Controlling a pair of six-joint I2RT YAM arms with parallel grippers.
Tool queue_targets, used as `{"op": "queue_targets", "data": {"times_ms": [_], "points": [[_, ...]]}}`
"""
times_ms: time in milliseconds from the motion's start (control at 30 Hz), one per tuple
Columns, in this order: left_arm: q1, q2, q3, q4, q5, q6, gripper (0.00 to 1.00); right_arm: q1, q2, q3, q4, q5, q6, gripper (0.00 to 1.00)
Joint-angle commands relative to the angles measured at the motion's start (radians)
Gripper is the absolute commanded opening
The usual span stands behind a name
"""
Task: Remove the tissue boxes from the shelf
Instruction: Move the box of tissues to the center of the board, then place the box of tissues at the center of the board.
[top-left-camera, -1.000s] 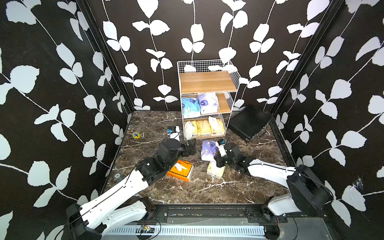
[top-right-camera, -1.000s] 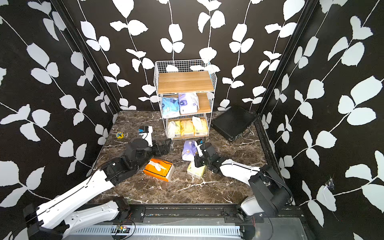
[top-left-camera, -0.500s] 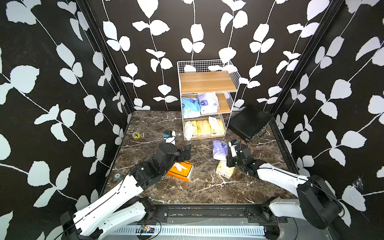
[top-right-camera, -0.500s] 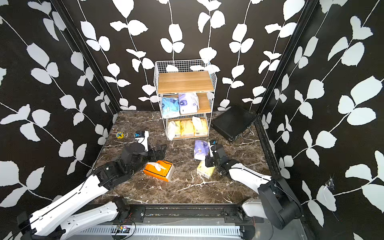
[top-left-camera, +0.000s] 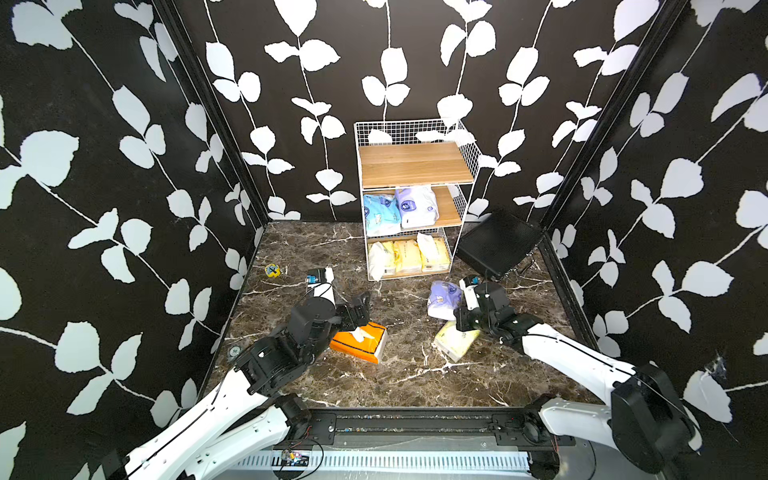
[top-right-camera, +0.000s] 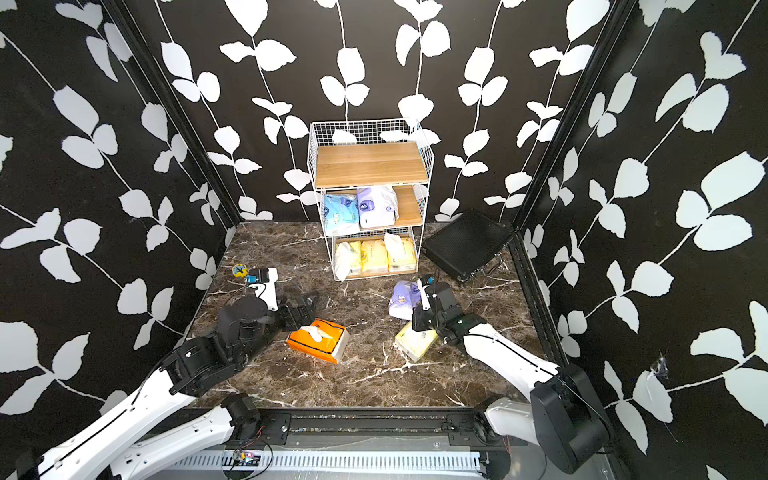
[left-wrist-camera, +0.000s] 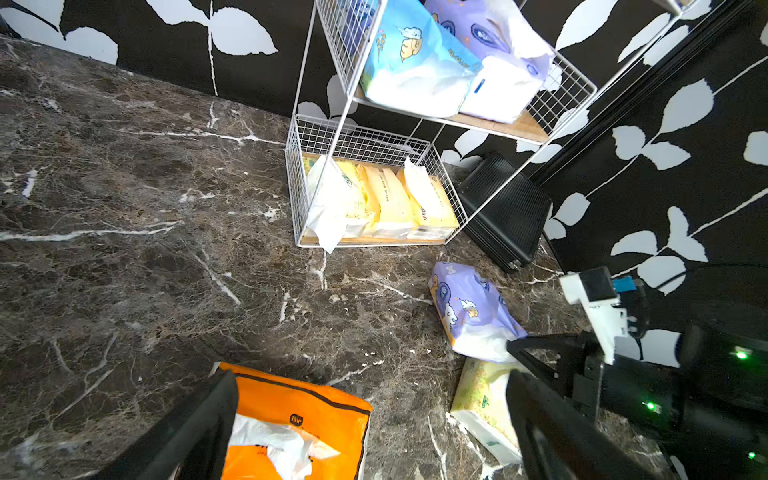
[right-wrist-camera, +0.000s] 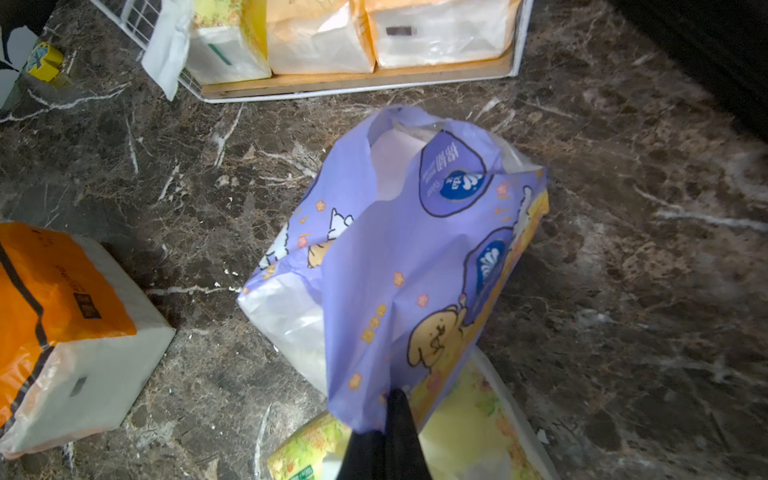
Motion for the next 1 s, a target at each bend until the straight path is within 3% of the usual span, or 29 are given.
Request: {"op": "queue_targets", "data": {"times_ms": [0, 300, 633, 667, 700, 767, 867, 967], "points": [[0.000, -0.023, -0.024, -0.047, -0.005, -0.013, 0.98, 0.054, 0.053, 0.033, 0.053, 0.012, 0.077, 0.00], [0.000, -0.018, -0.041, -0.060, 0.046, -0.027, 0.99, 0.151, 0.099, -0.036, 0.045, 0.156, 0.128, 0.00], [-0.001, 0.062, -0.007, -0.030, 0.057, -0.025, 0.98, 0.133, -0.082, -0.160, -0.113, 0.294, 0.089, 0.00], [-0.001, 0.061, -0.012, -0.023, 0.050, -0.023, 0.98, 0.130, -0.104, -0.164, -0.114, 0.287, 0.084, 0.08], [-0.002, 0.055, -0.018, -0.015, 0.045, -0.019, 0.98, 0.129, -0.122, -0.167, -0.112, 0.277, 0.078, 0.28], [-0.003, 0.037, -0.025, 0.001, 0.029, -0.001, 0.98, 0.128, -0.153, -0.160, -0.114, 0.258, 0.071, 0.48], [-0.003, -0.002, -0.013, -0.002, -0.002, 0.045, 0.99, 0.128, -0.196, -0.115, -0.134, 0.219, 0.056, 0.63], [-0.003, -0.031, 0.027, -0.030, -0.042, 0.115, 0.99, 0.127, -0.242, -0.048, -0.163, 0.208, 0.054, 0.66]]}}
